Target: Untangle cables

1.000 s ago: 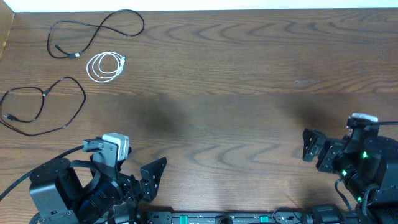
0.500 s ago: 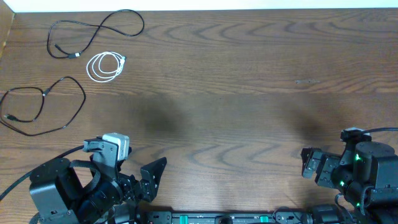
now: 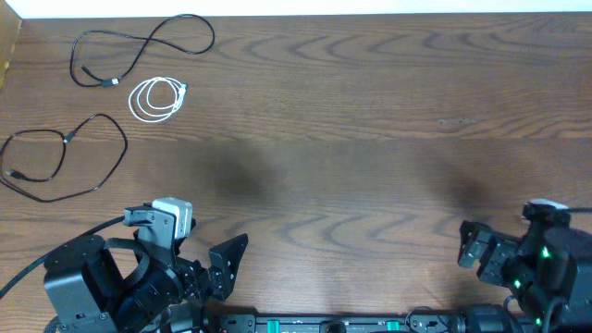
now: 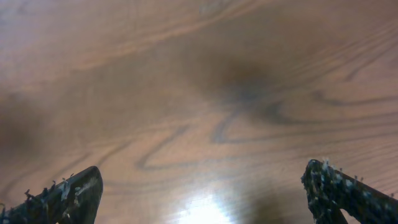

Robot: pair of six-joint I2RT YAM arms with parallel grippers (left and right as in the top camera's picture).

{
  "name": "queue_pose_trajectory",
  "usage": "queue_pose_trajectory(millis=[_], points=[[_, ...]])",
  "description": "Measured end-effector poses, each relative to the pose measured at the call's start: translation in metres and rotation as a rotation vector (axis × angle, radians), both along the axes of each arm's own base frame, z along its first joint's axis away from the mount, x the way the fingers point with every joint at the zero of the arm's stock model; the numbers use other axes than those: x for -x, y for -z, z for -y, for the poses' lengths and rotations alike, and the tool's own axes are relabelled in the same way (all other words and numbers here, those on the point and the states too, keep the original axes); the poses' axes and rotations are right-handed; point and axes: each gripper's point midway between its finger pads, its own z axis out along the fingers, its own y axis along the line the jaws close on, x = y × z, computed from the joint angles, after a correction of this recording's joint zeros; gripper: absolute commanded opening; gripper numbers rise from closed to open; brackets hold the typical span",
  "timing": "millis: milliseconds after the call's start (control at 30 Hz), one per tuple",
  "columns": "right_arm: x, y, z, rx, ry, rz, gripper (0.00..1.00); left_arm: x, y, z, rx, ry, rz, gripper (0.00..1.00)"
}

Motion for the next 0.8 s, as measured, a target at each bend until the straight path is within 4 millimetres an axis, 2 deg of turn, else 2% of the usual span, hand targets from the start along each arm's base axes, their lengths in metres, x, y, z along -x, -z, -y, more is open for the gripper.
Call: queue_pose_trajectory(millis=[167, 333, 800], points=[[0.000, -0.009, 0.010, 0.056, 0.013, 0.122, 0.99, 0.000, 0.000, 0.000, 0.000, 0.000, -0.001, 0.98], [-0.013, -0.005, 0.018, 0.147, 0.001, 0.257, 0.99, 0.000, 0.000, 0.000, 0.000, 0.000, 0.000, 0.98], [-0.040, 0.032, 0.026, 0.271, -0.026, 0.435, 0.99, 0.000, 0.000, 0.000, -0.002, -0.002, 0.000, 0.98]])
